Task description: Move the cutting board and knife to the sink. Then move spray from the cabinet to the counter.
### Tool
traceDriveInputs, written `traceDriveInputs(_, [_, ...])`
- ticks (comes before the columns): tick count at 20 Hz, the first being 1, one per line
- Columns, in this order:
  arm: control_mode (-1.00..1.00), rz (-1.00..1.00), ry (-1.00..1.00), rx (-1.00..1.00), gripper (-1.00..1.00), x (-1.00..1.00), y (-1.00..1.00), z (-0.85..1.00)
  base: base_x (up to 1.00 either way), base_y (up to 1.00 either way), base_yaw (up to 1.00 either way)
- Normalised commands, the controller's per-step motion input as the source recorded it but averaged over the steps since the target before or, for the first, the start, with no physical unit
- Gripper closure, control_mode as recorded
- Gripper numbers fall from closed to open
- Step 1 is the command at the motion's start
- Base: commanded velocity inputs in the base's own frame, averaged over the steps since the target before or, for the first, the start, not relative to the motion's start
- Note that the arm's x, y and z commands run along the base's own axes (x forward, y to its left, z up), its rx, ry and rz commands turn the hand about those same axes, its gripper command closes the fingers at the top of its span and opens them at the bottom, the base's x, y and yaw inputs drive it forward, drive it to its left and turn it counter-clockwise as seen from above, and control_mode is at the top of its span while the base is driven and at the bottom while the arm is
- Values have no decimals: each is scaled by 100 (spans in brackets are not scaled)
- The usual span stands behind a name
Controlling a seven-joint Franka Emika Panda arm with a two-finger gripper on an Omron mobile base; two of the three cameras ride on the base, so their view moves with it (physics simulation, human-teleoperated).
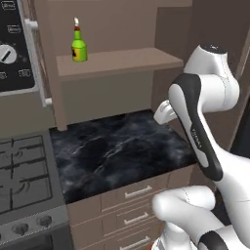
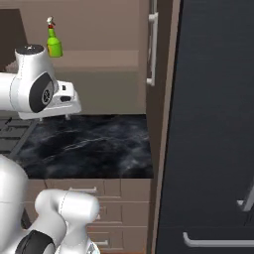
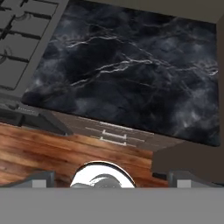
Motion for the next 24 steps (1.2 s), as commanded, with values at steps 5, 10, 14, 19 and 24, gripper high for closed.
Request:
traceDriveInputs(5, [100,0,0,0,-100,0,0,0,84,38,-3])
traceDriveInputs(10, [100,0,0,0,-100,0,0,0,99,7,27])
traceDriveInputs(14, [100,0,0,0,-100,0,0,0,82,7,44])
traceDriveInputs(19, [-100,7,0,0,-100,5,3,0,33,8,25])
traceDriveInputs(24, [-100,4,-19,0,-100,-6,10,63,0,0,0])
